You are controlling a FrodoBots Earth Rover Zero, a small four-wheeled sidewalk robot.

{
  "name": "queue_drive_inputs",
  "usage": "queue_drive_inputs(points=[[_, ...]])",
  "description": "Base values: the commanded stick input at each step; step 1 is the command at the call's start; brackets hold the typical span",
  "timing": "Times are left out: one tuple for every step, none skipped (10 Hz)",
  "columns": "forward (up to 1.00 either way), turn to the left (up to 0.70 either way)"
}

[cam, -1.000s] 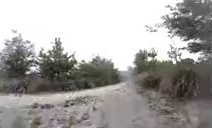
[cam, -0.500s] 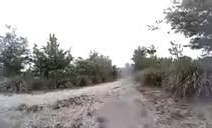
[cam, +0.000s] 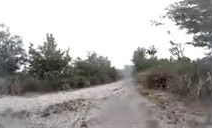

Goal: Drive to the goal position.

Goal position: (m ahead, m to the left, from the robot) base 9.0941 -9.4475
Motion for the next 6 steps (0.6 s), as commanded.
queue_drive_inputs(points=[[0.6, 0.0], [0.6, 0.0], [0.6, 0.0], [0.6, 0.0], [0.6, 0.0], [0.6, 0.0]])
